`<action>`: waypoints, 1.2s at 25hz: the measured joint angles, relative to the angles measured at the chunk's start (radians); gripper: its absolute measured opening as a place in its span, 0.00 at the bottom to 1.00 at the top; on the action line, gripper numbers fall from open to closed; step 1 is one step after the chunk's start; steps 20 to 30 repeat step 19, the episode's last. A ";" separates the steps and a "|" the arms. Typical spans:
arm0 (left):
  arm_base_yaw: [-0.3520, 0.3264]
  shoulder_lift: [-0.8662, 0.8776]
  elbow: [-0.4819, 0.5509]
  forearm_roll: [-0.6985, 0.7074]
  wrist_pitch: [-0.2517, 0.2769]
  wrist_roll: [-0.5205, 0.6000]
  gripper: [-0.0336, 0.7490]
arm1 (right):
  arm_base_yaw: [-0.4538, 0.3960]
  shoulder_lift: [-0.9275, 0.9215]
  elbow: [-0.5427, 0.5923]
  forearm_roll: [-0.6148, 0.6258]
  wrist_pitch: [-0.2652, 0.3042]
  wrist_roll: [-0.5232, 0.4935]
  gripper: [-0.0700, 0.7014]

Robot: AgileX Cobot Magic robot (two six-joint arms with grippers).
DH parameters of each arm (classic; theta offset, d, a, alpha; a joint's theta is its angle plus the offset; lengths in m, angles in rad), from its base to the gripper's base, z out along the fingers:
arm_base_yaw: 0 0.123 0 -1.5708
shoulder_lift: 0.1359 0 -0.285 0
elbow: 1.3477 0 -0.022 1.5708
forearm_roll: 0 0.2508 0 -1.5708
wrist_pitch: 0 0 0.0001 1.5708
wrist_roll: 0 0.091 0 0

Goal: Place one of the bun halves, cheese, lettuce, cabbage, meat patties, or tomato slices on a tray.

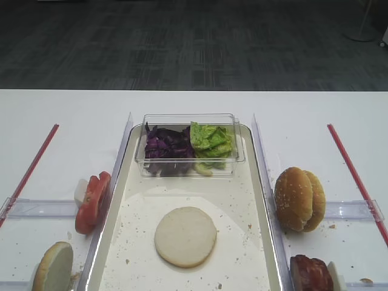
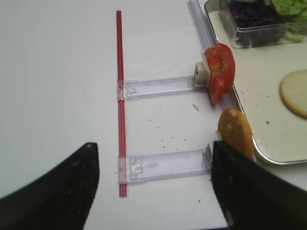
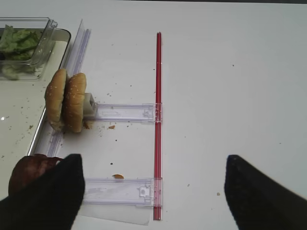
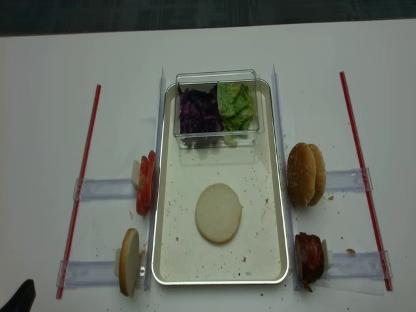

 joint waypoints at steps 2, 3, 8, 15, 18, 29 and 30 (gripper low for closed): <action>0.000 0.000 0.000 0.000 0.000 -0.001 0.63 | 0.000 0.000 0.000 0.000 0.000 0.000 0.89; 0.000 0.000 0.000 0.000 0.000 -0.001 0.63 | 0.000 0.000 0.000 0.000 0.000 0.000 0.89; 0.000 0.000 0.000 0.000 0.000 -0.001 0.63 | 0.000 0.000 0.000 0.000 0.000 0.000 0.89; 0.000 0.000 0.000 0.000 0.000 -0.001 0.63 | 0.000 0.000 0.000 0.000 0.000 0.000 0.89; 0.000 0.000 0.000 0.000 0.000 -0.001 0.63 | 0.000 0.000 0.000 0.000 0.000 0.000 0.89; 0.000 0.000 0.000 0.000 0.000 -0.001 0.63 | 0.000 0.000 0.000 0.000 0.000 0.000 0.89; 0.000 0.000 0.000 0.000 0.000 -0.001 0.63 | 0.000 0.000 0.000 0.000 0.000 0.000 0.89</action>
